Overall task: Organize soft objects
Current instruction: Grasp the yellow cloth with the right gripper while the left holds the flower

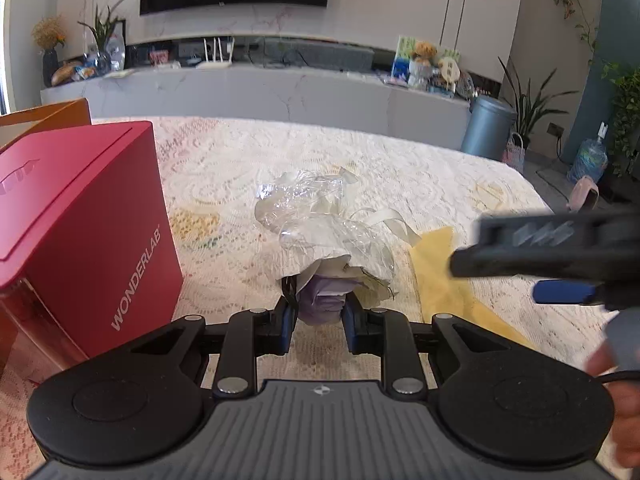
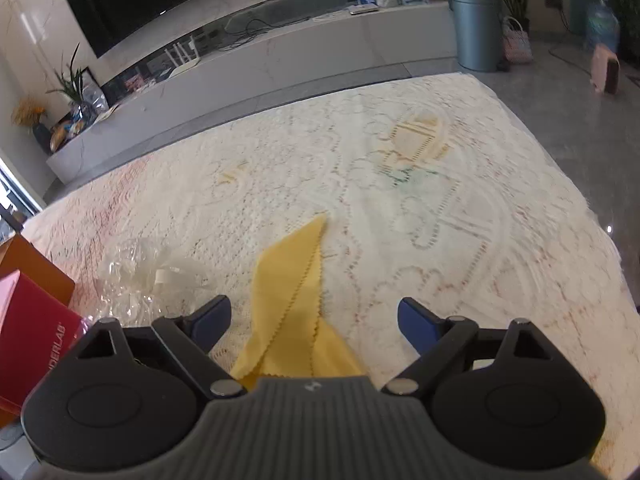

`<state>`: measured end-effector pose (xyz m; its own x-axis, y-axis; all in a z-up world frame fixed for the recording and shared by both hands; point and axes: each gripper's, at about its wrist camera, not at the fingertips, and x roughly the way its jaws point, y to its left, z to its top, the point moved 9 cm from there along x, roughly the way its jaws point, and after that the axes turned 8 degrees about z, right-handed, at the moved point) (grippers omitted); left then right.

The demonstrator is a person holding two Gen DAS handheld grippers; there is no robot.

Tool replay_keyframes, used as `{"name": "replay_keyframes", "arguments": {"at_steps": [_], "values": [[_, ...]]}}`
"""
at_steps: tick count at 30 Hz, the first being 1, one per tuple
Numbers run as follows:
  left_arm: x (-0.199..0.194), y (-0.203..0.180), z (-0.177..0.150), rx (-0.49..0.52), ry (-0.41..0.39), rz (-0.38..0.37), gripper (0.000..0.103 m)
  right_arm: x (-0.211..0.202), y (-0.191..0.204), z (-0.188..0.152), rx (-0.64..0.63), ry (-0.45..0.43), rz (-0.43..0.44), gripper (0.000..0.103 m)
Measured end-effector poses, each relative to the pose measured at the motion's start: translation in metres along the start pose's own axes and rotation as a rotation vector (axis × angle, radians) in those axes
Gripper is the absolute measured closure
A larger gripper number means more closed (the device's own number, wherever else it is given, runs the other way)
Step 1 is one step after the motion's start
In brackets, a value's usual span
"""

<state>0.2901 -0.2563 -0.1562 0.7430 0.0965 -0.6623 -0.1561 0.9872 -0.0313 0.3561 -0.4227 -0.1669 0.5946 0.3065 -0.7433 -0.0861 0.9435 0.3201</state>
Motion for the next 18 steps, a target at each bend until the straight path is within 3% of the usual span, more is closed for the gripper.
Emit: {"name": "replay_keyframes", "arguments": {"at_steps": [5,10,12,16,18], "values": [[-0.011,0.006,0.001,0.022,-0.010,0.007,0.075,0.020,0.007,-0.011,-0.051,0.088,-0.068,0.014],[-0.016,0.003,0.000,0.017,0.010,-0.012,0.075,0.028,0.006,-0.007,0.030,0.081,-0.063,0.015],[-0.021,0.002,0.002,0.022,-0.007,-0.008,0.075,0.028,0.005,-0.006,0.034,0.060,-0.114,0.026],[-0.026,0.006,0.004,-0.008,0.001,-0.013,0.075,0.026,0.010,-0.010,-0.053,0.063,-0.141,0.037],[-0.028,0.007,0.005,-0.017,0.004,-0.018,0.075,0.024,0.008,-0.010,-0.077,0.058,-0.171,0.055]]}}
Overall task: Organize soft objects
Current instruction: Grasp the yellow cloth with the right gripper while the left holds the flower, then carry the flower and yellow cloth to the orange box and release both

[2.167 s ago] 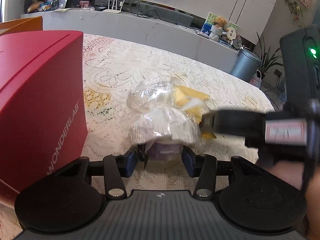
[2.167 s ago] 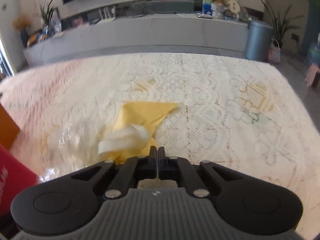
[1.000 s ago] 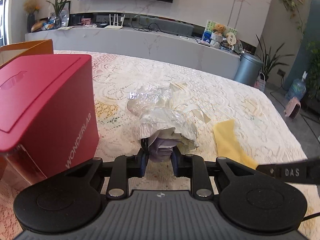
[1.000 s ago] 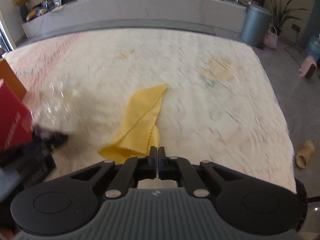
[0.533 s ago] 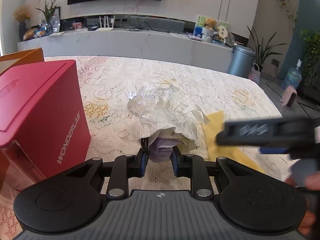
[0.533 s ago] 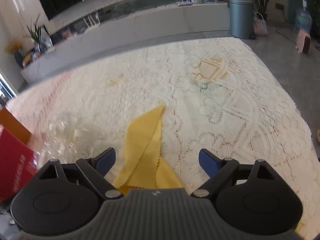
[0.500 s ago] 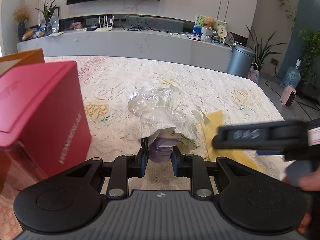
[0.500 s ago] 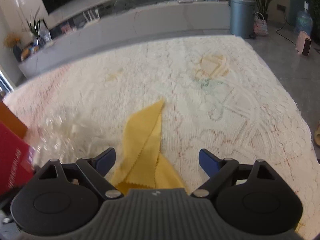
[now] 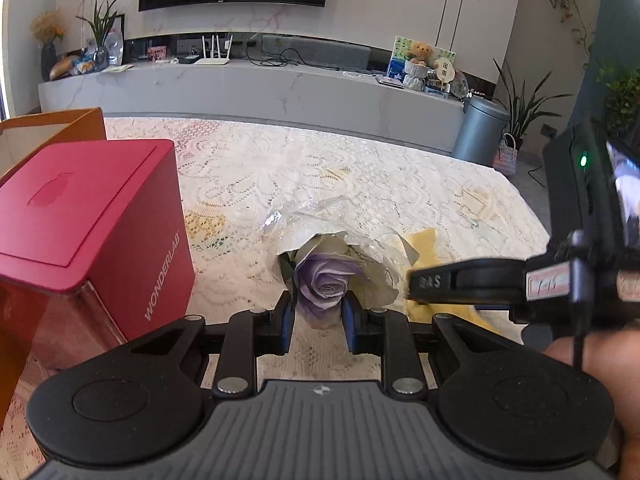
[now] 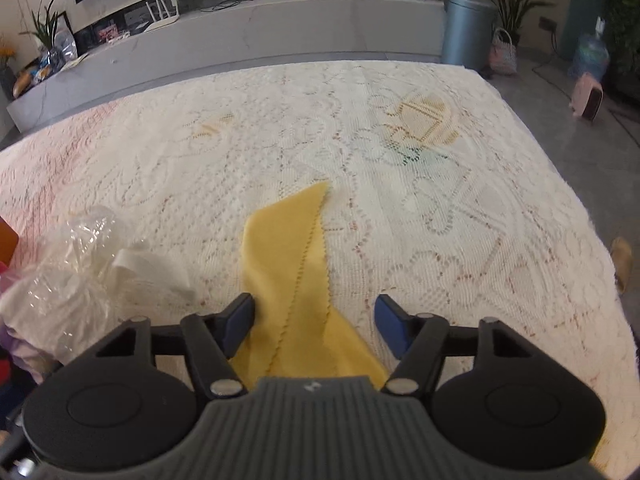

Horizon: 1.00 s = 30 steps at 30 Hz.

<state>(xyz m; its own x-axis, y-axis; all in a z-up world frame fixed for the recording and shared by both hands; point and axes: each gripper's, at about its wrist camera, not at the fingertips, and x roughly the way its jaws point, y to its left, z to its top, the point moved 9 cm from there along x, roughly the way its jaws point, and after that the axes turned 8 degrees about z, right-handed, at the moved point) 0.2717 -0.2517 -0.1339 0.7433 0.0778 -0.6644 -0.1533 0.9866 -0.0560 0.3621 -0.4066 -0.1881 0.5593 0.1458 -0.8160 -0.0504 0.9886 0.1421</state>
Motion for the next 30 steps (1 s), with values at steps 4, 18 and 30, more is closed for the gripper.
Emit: {"name": "replay_keyframes", "arguments": {"at_steps": [4,18,30], "values": [[-0.006,0.003,0.004,-0.002,-0.013,0.001,0.075,-0.004,-0.010,0.000,0.069,0.004,0.040,0.102],[-0.026,0.001,0.013,0.031,-0.091,-0.007,0.083,-0.045,-0.026,0.010,0.173,-0.108,0.128,0.103],[-0.009,-0.019,0.001,0.195,-0.324,0.027,0.039,-0.043,-0.027,0.009,0.166,-0.097,0.131,0.103]]}}
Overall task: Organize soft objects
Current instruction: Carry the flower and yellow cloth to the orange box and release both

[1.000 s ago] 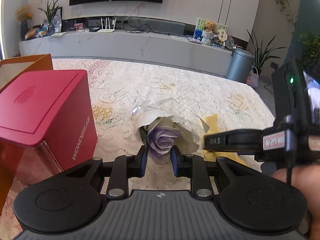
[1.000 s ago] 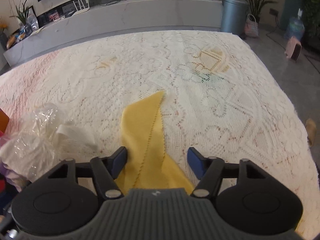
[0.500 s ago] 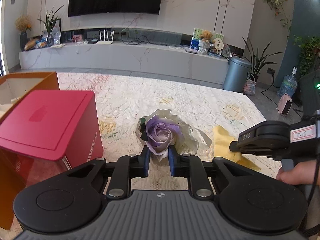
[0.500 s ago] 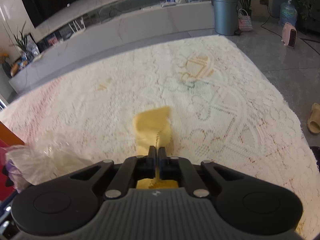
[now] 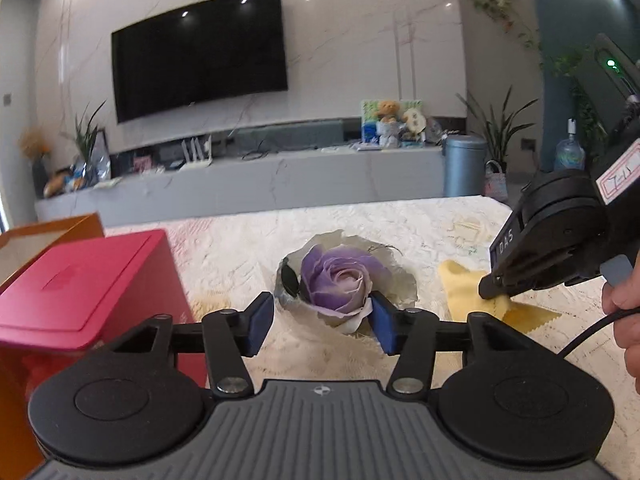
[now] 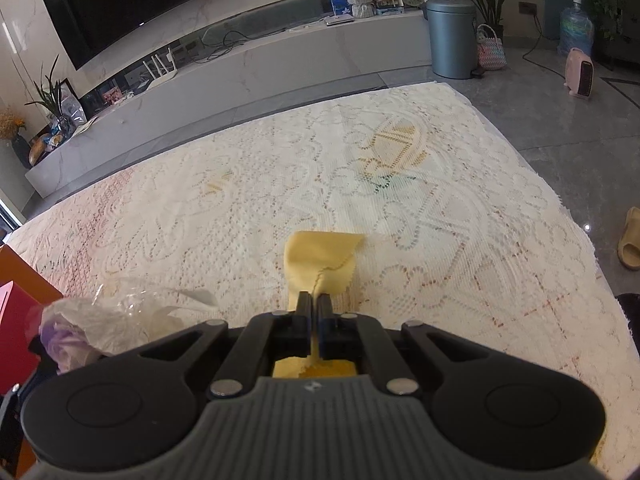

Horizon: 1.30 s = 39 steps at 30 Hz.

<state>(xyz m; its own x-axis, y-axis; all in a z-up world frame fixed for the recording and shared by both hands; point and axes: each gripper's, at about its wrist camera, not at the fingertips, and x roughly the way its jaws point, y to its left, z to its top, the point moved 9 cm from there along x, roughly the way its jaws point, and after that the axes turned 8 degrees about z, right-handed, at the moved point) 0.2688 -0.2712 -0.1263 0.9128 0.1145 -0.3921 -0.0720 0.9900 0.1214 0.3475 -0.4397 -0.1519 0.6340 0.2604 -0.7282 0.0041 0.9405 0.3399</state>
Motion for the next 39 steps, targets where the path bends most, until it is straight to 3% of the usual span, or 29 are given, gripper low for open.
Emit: {"name": "replay_keyframes", "arguments": {"at_steps": [4,8,9,10,14,19,22,25,26,27,32,35,36,38,39], "values": [[0.012,-0.008,0.007,-0.022,-0.026,-0.083,0.024,0.004,-0.003,-0.001,0.007,0.009,-0.013,0.103],[0.028,-0.022,0.011,-0.076,0.001,-0.312,0.023,0.006,-0.002,-0.003,-0.006,0.019,-0.016,0.103],[0.033,-0.026,0.013,-0.098,-0.012,-0.367,0.031,0.007,-0.002,-0.003,-0.008,0.017,-0.019,0.103],[0.040,-0.032,0.012,-0.079,-0.006,-0.391,0.059,0.006,-0.003,-0.002,-0.010,0.016,-0.023,0.103],[0.043,-0.055,0.011,0.064,-0.022,-0.368,0.076,0.001,-0.009,-0.001,0.009,0.006,-0.014,0.103],[0.022,-0.060,0.011,0.148,-0.076,-0.312,0.078,0.003,-0.017,-0.004,0.025,0.018,-0.021,0.103],[0.014,-0.052,0.013,0.134,-0.078,-0.290,0.078,0.003,-0.021,-0.006,0.029,0.024,-0.020,0.103],[0.010,-0.041,0.020,0.114,-0.075,-0.266,0.078,0.000,-0.023,-0.002,0.028,-0.001,-0.032,0.083],[0.008,-0.038,0.023,0.107,-0.079,-0.259,0.078,0.000,-0.019,-0.002,-0.008,-0.005,-0.029,0.058],[0.007,-0.035,0.027,0.103,-0.083,-0.254,0.078,0.001,-0.013,-0.003,-0.054,-0.005,-0.020,0.046],[0.001,-0.015,0.045,0.080,-0.089,-0.218,0.078,0.026,0.007,-0.015,-0.172,0.064,-0.033,0.048],[-0.001,-0.006,0.056,0.046,-0.088,-0.212,0.078,0.039,0.010,-0.018,-0.223,0.074,-0.077,0.073],[-0.004,-0.003,0.059,0.040,-0.092,-0.210,0.078,0.040,0.010,-0.017,-0.246,0.075,-0.096,0.089],[-0.008,0.003,0.067,0.032,-0.102,-0.207,0.078,0.039,0.010,-0.015,-0.251,0.075,-0.104,0.102],[-0.012,0.006,0.071,0.031,-0.104,-0.202,0.077,0.037,0.009,-0.014,-0.229,0.067,-0.093,0.102]]}}
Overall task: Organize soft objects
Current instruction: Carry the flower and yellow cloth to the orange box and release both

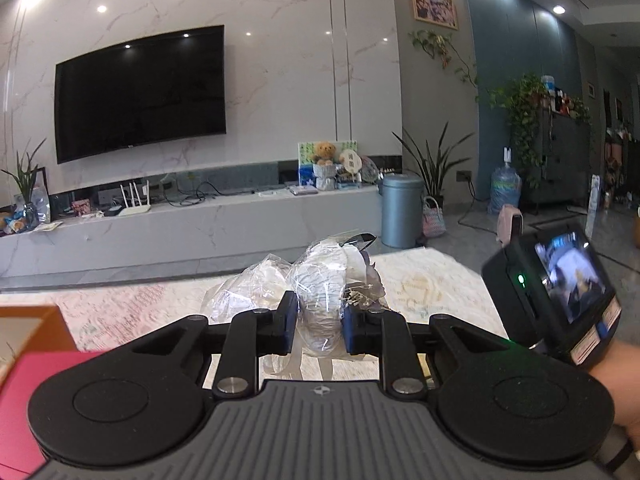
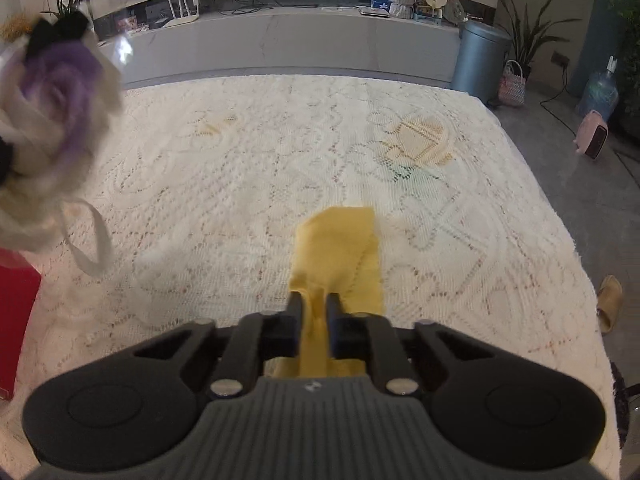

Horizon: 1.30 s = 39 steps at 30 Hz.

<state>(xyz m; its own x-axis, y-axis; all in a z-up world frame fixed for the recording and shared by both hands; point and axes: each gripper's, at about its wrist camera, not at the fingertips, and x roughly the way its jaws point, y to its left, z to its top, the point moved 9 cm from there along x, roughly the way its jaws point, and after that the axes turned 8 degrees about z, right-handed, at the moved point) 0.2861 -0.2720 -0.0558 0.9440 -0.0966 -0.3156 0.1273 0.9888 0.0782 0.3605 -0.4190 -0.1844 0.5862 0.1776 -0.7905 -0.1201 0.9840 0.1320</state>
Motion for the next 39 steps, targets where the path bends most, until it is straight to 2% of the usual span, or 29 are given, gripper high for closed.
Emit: {"name": "replay_keyframes", "arguments": {"at_steps": [4,6,8,11,15,17,20,23,25,30,36,39], "values": [[-0.020,0.024,0.026,-0.045,0.007,0.013,0.077,-0.025,0.001,0.010,0.077,-0.066,0.019,0.102],[-0.028,0.044,0.039,-0.080,0.026,0.015,0.078,-0.061,0.024,0.023,-0.010,-0.149,-0.001,0.102],[-0.040,0.068,0.050,-0.112,0.027,0.014,0.078,-0.105,0.060,0.038,-0.063,-0.237,0.015,0.102],[-0.061,0.115,0.065,-0.139,0.024,0.049,0.078,-0.166,0.126,0.054,-0.061,-0.368,0.108,0.102],[-0.087,0.194,0.065,-0.188,0.056,0.132,0.078,-0.197,0.227,0.063,-0.108,-0.430,0.211,0.102],[-0.094,0.231,0.055,-0.217,0.090,0.167,0.078,-0.195,0.275,0.064,-0.119,-0.439,0.258,0.102],[-0.102,0.280,0.035,-0.249,0.135,0.208,0.078,-0.177,0.332,0.061,-0.111,-0.409,0.313,0.102],[-0.101,0.307,0.009,-0.240,0.209,0.191,0.078,-0.151,0.371,0.052,-0.129,-0.365,0.289,0.102],[-0.102,0.317,-0.009,-0.220,0.242,0.211,0.078,-0.131,0.391,0.043,-0.142,-0.319,0.274,0.102],[-0.101,0.326,-0.033,-0.188,0.275,0.246,0.077,-0.092,0.414,0.022,-0.161,-0.236,0.234,0.102],[-0.104,0.333,-0.046,-0.200,0.310,0.246,0.077,-0.082,0.415,0.018,-0.150,-0.233,0.211,0.102],[-0.106,0.327,-0.051,-0.155,0.326,0.221,0.073,-0.078,0.413,0.019,-0.162,-0.232,0.208,0.100]]}}
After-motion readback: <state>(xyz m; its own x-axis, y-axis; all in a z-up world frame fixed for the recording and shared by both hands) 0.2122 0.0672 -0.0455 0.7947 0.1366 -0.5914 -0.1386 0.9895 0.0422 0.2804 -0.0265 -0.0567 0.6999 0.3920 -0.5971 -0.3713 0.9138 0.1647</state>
